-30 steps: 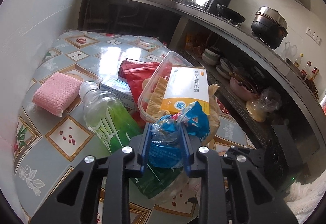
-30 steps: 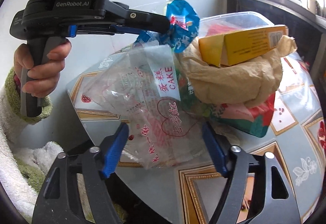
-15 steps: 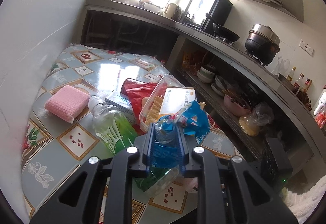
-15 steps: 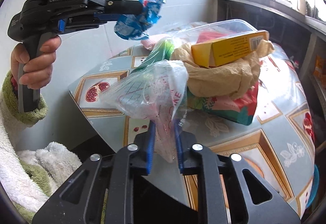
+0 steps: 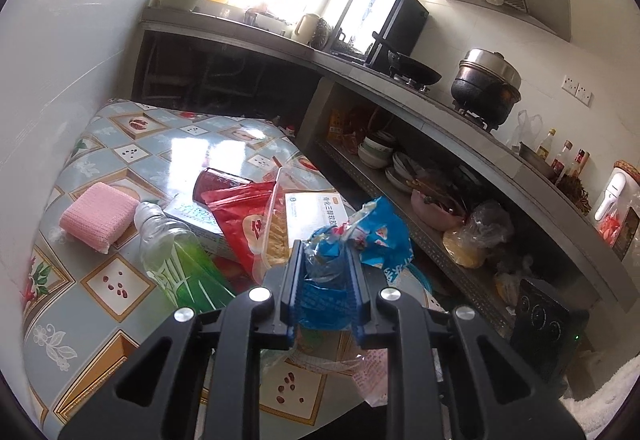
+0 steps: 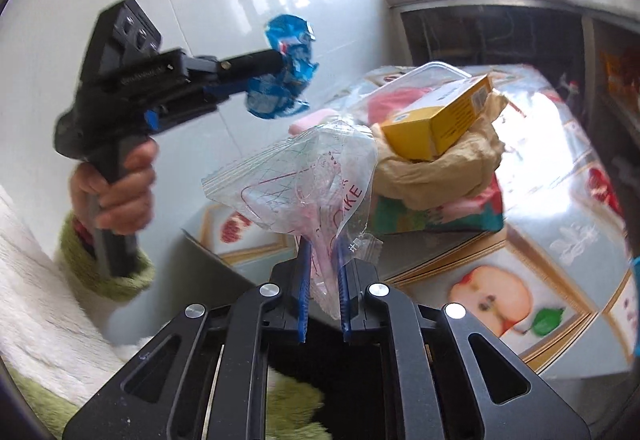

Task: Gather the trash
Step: 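Carry the blue wrapper and clear bag over the blue wastebasket with both tools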

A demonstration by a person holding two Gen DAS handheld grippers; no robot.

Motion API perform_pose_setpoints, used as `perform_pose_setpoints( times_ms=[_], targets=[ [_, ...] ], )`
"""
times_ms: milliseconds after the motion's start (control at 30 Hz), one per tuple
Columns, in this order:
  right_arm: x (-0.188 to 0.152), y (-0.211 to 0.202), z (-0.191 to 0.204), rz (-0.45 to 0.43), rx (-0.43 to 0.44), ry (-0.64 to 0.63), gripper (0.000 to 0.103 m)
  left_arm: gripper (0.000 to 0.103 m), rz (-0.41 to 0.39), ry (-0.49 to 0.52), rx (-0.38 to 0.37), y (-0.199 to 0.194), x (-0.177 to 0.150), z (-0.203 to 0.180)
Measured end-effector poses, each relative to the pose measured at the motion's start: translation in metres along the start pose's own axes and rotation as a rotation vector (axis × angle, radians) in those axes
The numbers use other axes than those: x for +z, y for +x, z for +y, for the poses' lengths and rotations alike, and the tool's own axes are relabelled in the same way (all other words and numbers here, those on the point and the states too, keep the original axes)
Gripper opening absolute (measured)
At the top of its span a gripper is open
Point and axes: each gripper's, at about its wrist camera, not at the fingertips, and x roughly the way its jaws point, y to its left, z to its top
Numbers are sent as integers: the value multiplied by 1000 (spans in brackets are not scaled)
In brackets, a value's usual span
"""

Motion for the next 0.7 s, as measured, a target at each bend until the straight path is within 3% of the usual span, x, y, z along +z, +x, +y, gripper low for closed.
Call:
perform_pose_setpoints(
  times_ms=[333, 500, 700],
  targets=[
    [1, -59, -5, -108, 149, 58, 11, 19, 30, -17, 25, 15, -6, 1],
    [-8, -82, -10, -142, 158, 90, 11, 19, 27, -24, 19, 15, -8, 0],
    [1, -115, -24, -231, 115, 155, 11, 19, 11, -9, -51, 16, 1, -14]
  ],
)
